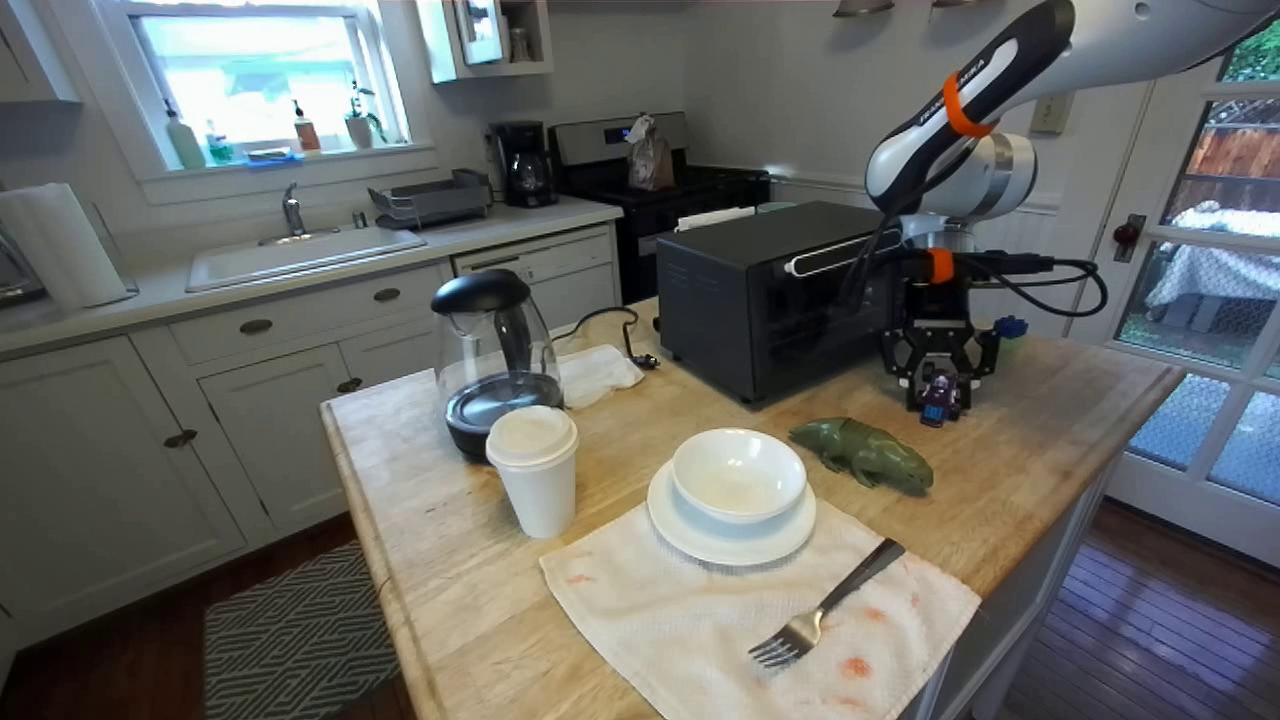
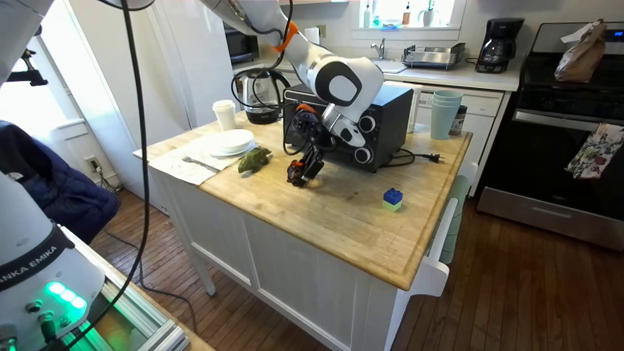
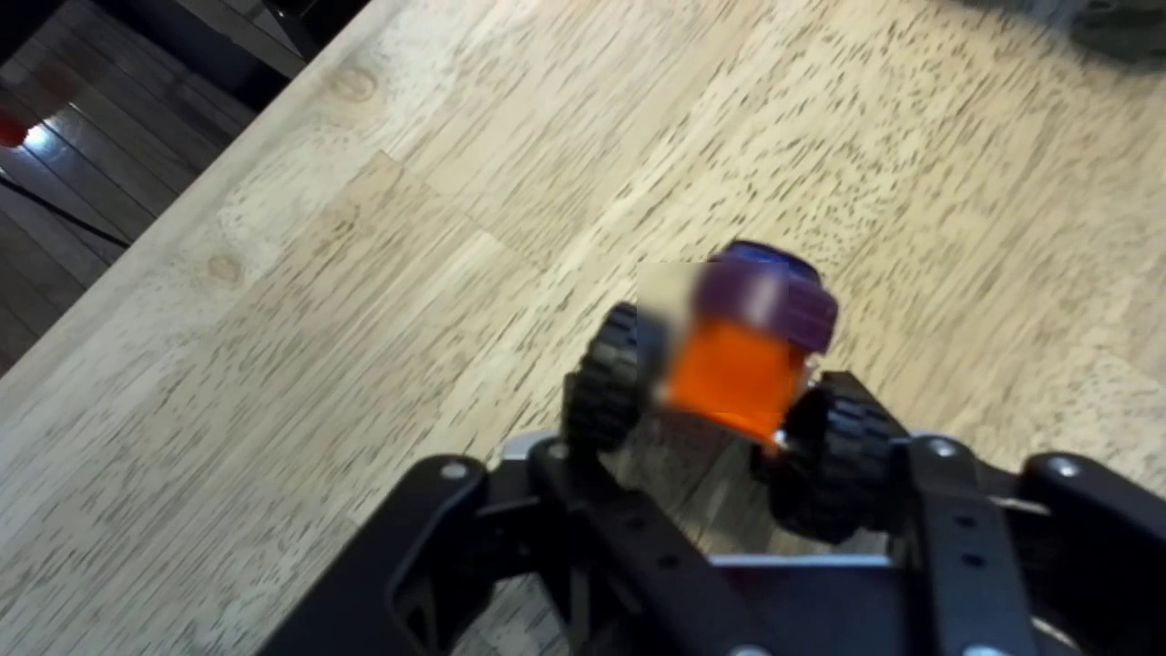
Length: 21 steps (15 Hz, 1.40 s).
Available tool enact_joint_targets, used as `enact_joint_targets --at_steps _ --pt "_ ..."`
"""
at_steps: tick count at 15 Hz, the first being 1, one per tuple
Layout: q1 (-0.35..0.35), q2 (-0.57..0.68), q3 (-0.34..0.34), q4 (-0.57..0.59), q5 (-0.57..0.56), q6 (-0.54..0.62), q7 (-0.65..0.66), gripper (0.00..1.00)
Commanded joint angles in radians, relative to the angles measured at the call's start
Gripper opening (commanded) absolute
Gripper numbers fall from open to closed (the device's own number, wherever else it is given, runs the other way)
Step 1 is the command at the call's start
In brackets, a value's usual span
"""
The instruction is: Turn the toy car upside down
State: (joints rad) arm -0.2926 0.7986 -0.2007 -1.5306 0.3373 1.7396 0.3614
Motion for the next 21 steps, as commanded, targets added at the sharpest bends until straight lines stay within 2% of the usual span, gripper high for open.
enact_joint_targets --at_steps 1,9,16,21 --pt "-0.007 0.007 0.002 0.031 0.02 -0.023 0.036 0.36" --pt "0.023 -0.041 -0.02 -0.011 -0.011 0.024 0.08 0.36" --pt "0.092 -0.093 -0.074 -0.044 -0.127 0.101 0.172 0.36" --pt "0.114 -0.099 -0.086 -0.057 -0.177 0.129 0.216 0.36"
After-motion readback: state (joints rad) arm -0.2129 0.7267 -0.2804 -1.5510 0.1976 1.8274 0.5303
